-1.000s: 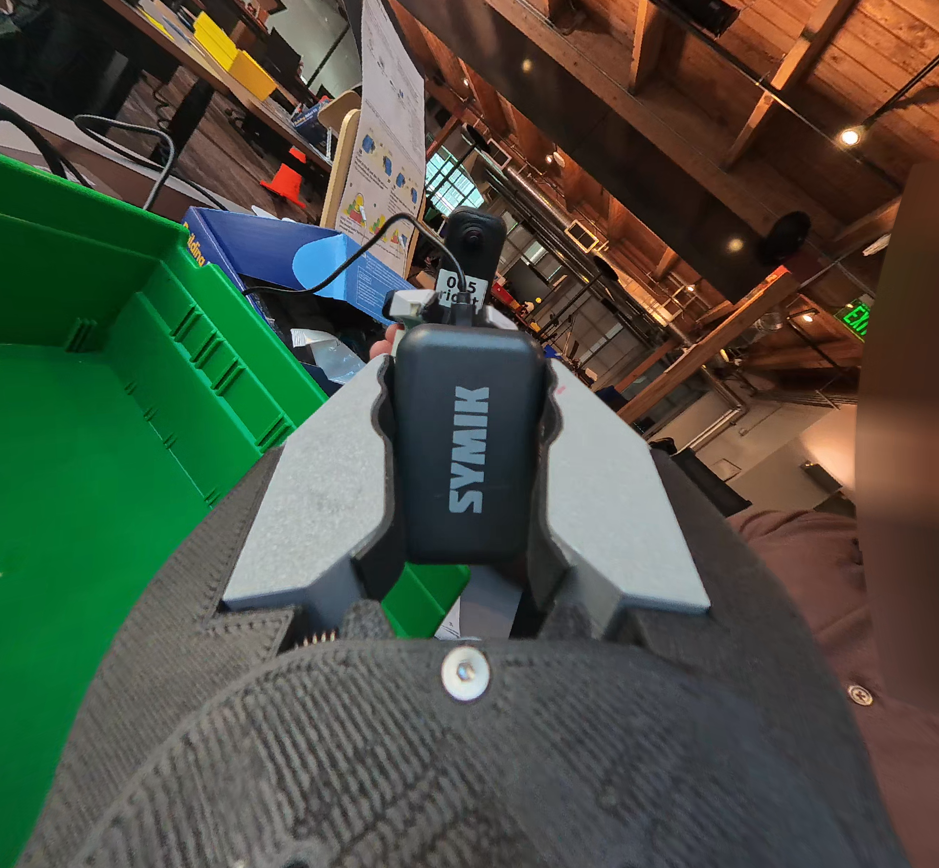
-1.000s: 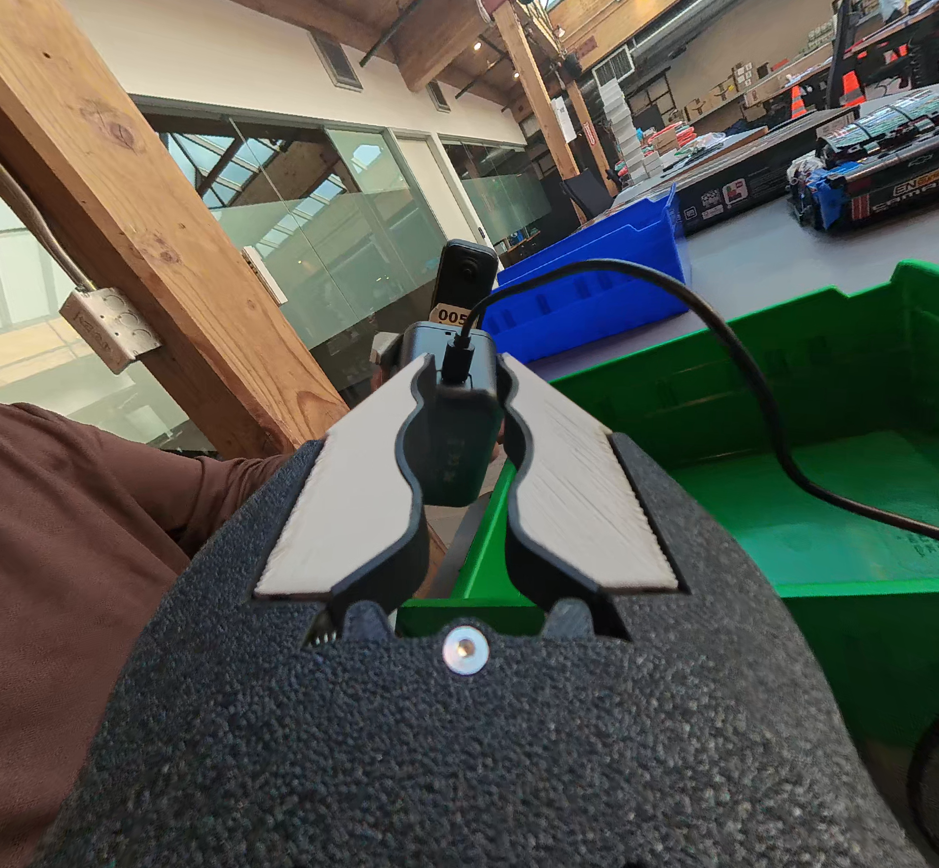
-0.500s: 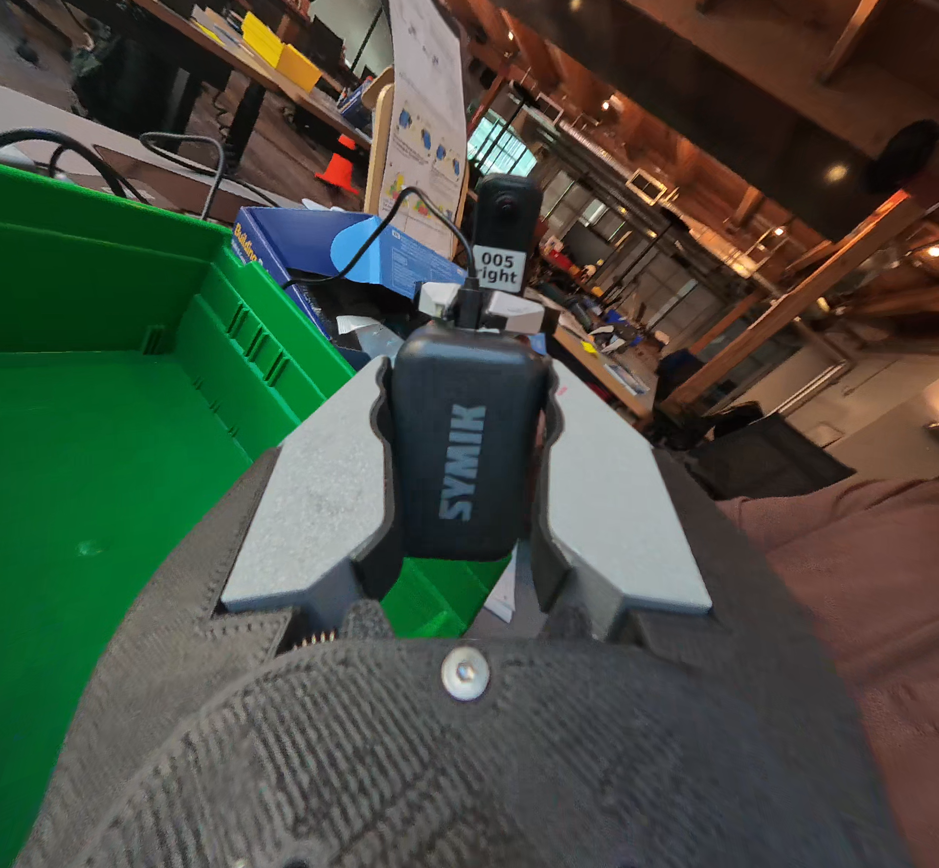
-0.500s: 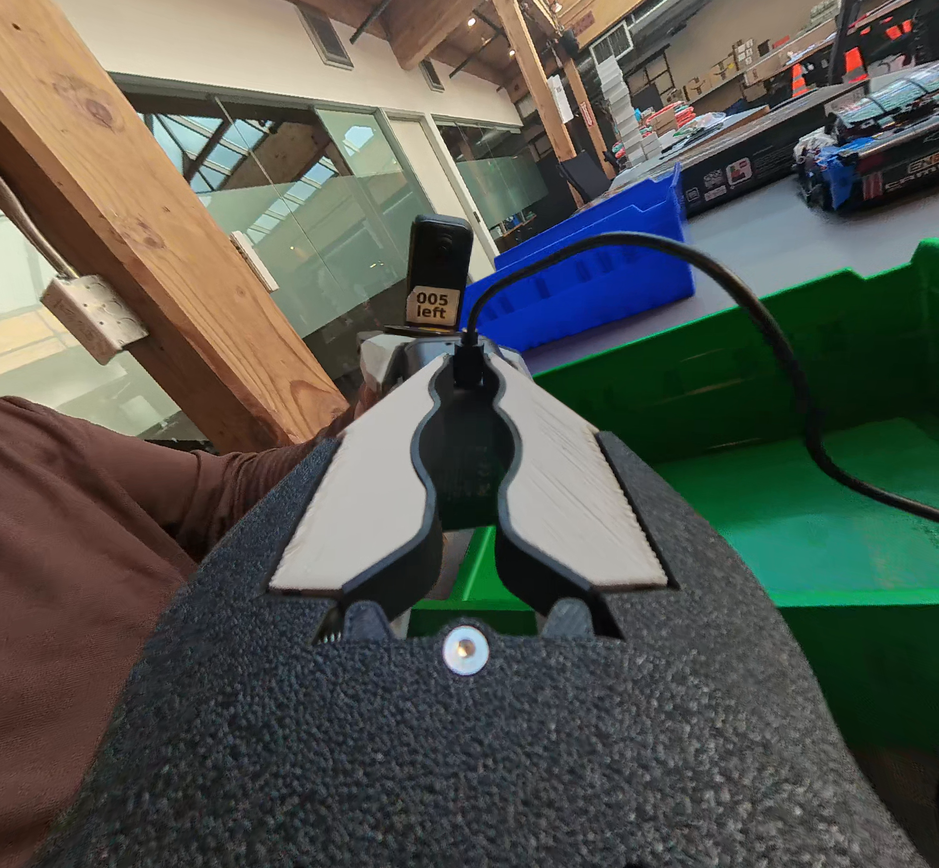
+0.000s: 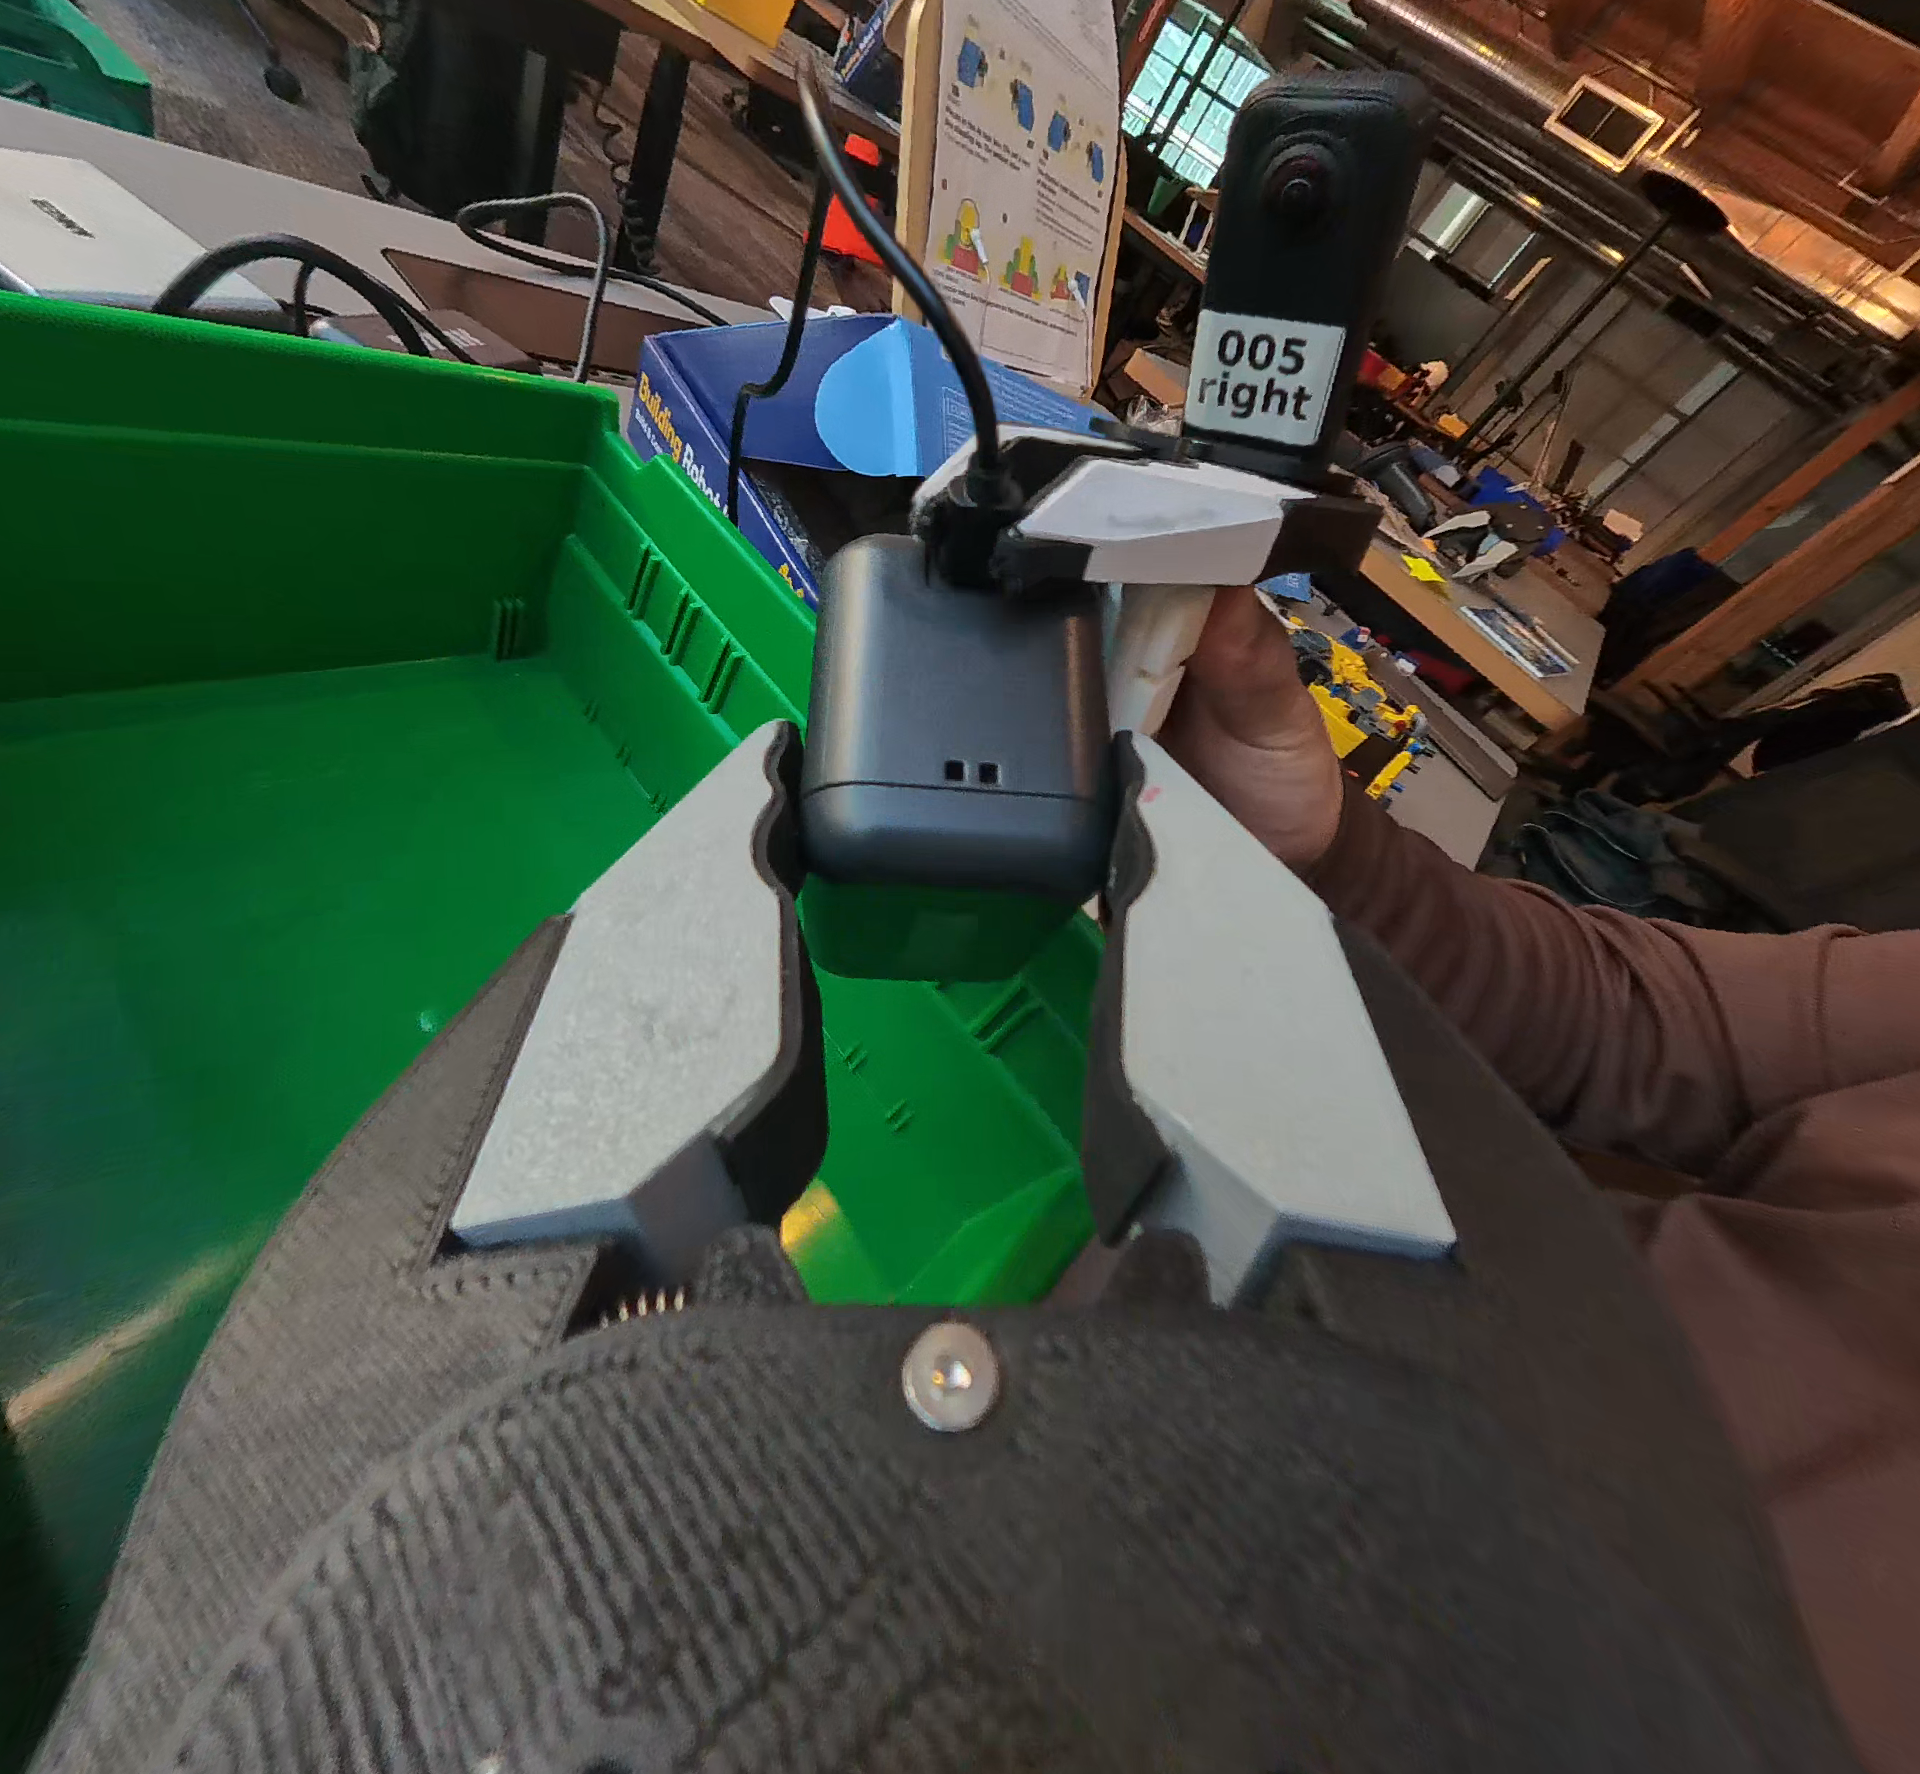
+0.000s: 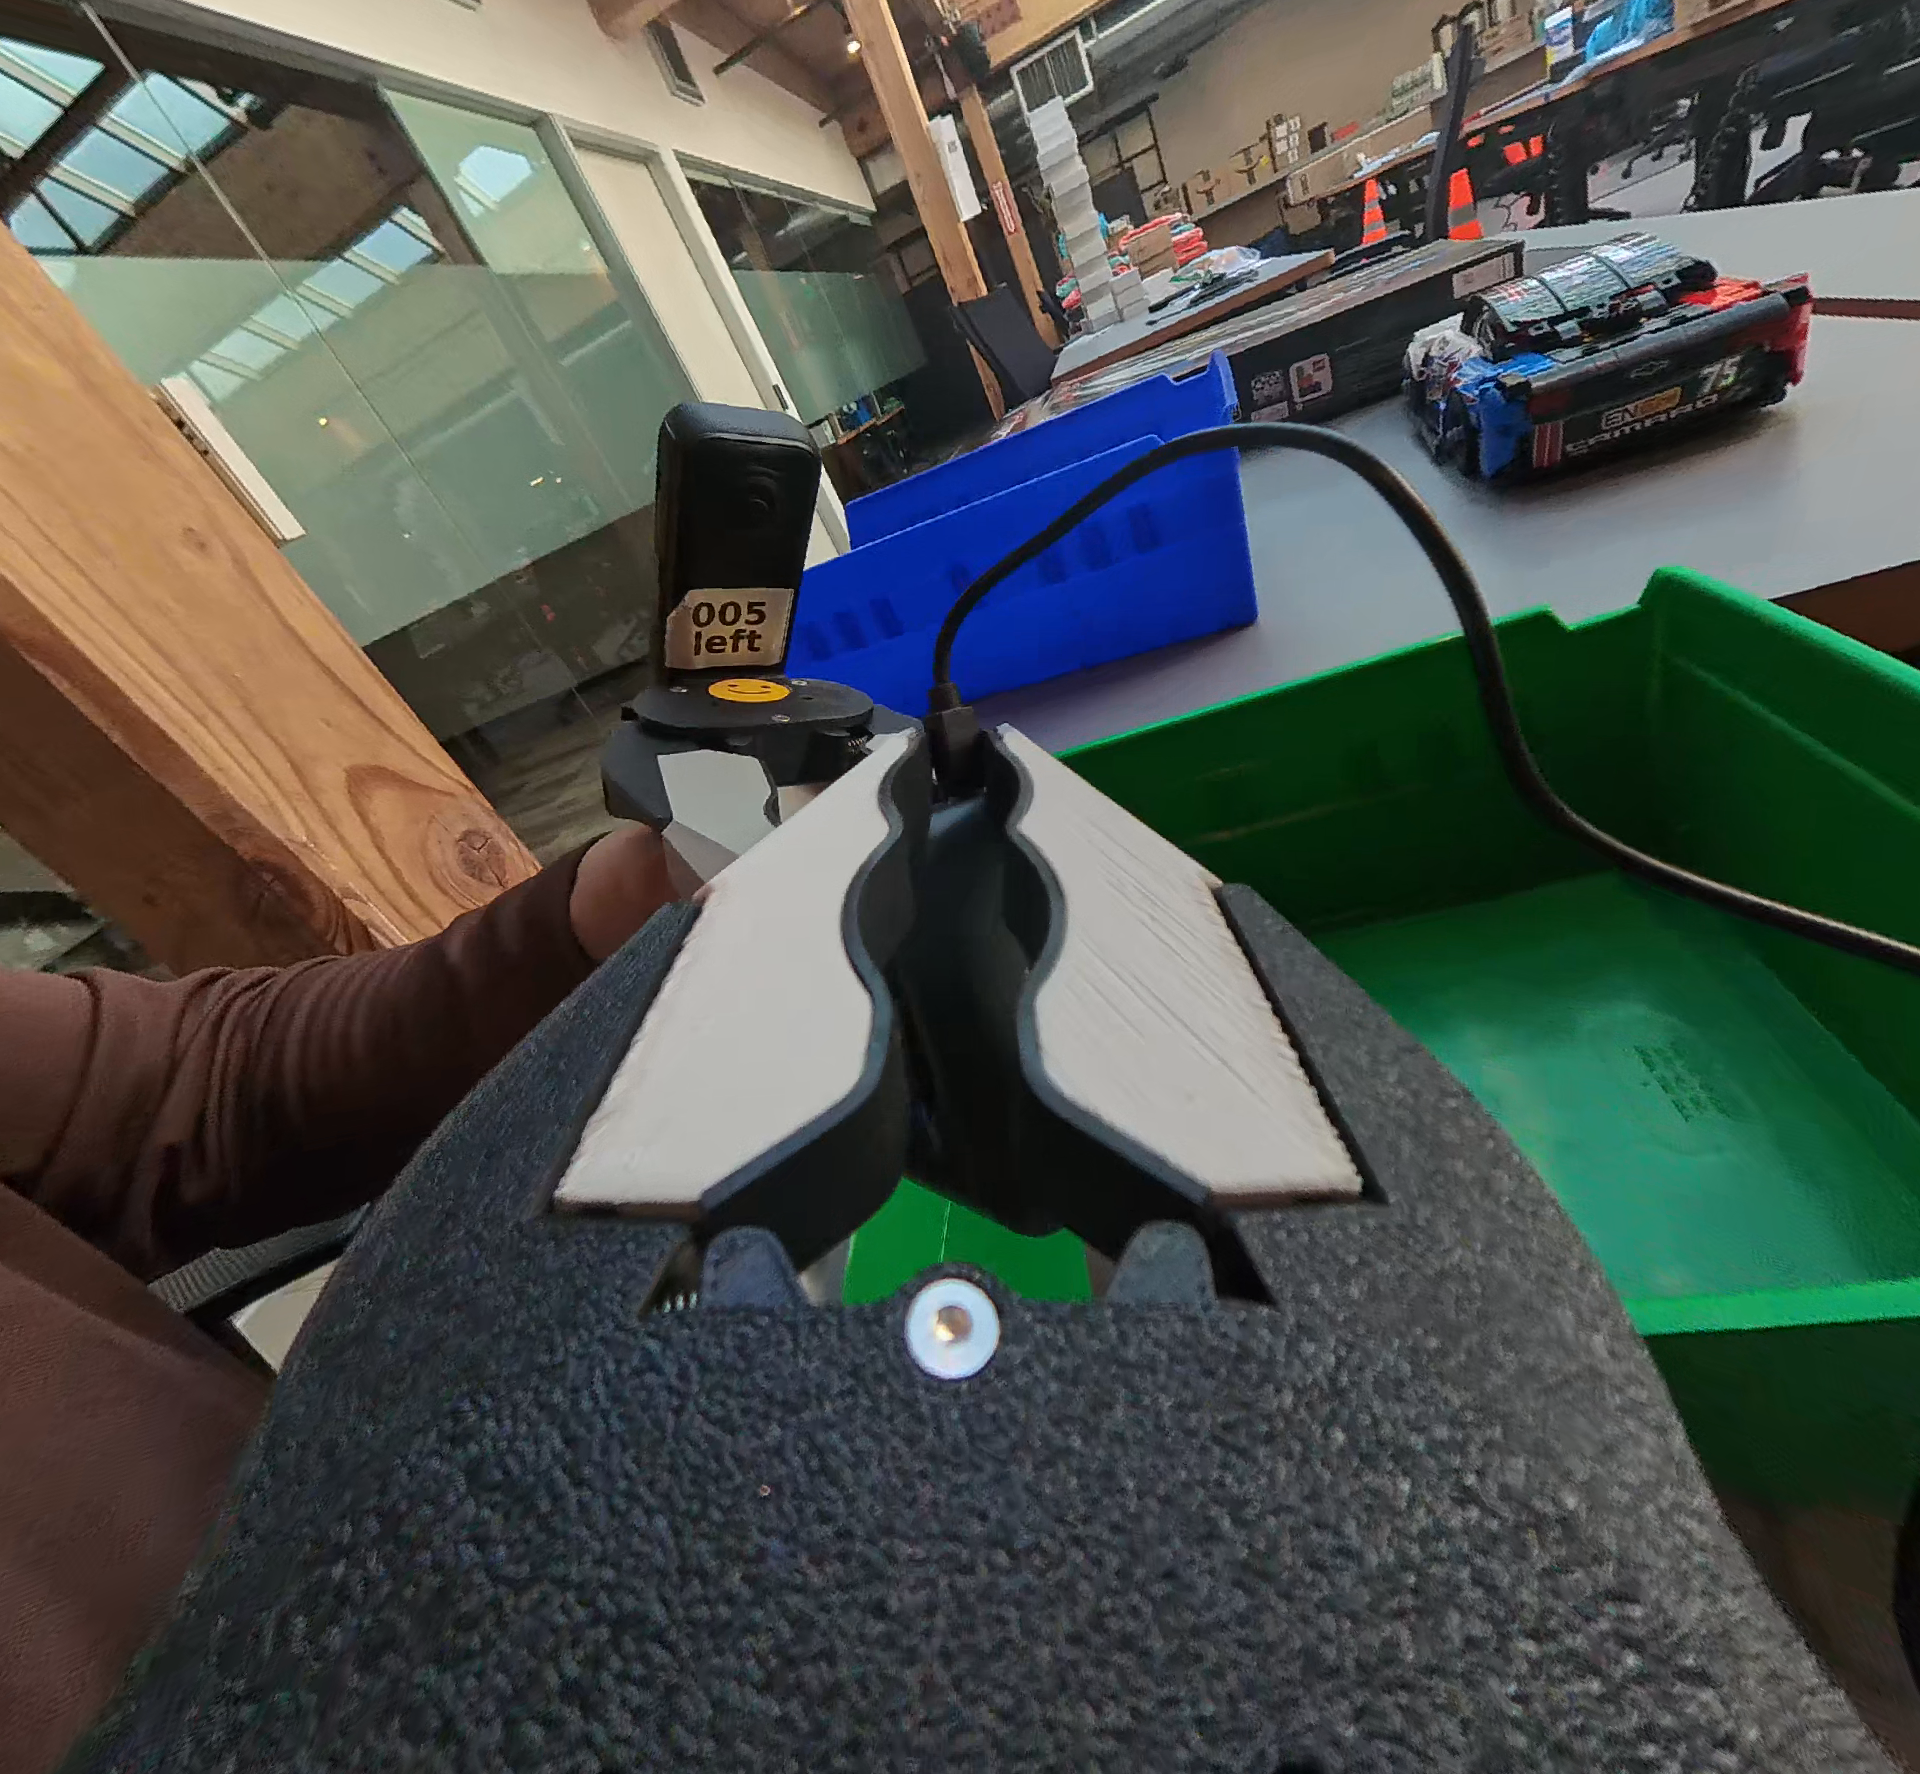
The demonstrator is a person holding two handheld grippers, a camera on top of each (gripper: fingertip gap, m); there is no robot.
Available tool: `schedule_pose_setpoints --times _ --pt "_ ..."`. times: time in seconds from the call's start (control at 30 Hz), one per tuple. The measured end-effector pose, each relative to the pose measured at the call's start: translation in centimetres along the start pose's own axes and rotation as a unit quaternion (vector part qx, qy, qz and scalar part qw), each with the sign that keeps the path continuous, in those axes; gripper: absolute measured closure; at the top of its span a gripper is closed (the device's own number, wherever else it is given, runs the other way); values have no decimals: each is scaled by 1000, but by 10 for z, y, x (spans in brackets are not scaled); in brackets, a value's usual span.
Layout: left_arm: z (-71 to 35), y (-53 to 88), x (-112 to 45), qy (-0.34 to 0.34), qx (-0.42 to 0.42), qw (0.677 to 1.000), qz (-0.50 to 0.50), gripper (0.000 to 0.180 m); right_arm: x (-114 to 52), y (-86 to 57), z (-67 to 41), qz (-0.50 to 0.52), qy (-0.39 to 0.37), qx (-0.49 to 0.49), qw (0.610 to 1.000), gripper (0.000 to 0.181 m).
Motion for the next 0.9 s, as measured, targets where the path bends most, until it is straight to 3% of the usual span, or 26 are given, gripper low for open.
schedule_pose_setpoints --times 0.37,0.47,0.6,0.8,0.87,0.9 --pt "-5 10 -2 5 -81 991 -105 121 -4 -3 -10 65 -37 24 997 178" --pt "-6 19 2 94 -243 932 -251 122 4 -11 -5 113 -6 48 992 177" --pt "-11 14 5 169 -410 839 -314 122 13 -4 -3 144 22 101 984 178" --pt "0 38 18 157 -334 865 -339 123 50 -1 -37 72 -102 5 992 181" --pt "5 35 22 114 -299 897 -305 123 56 -12 -36 124 -80 17 989 181" --pt "7 35 24 119 -307 893 -308 123 54 -17 -32 134 -58 11 989 181"
Point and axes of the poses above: each gripper's, where its closed fingertips meet, x back along the fingers, z out of its underside, y = z × x across the jaws, the point moved 4 cm from there along x, back along the fingers, and after that the axes turned 11 degrees about -x, right-handed, at the moved point
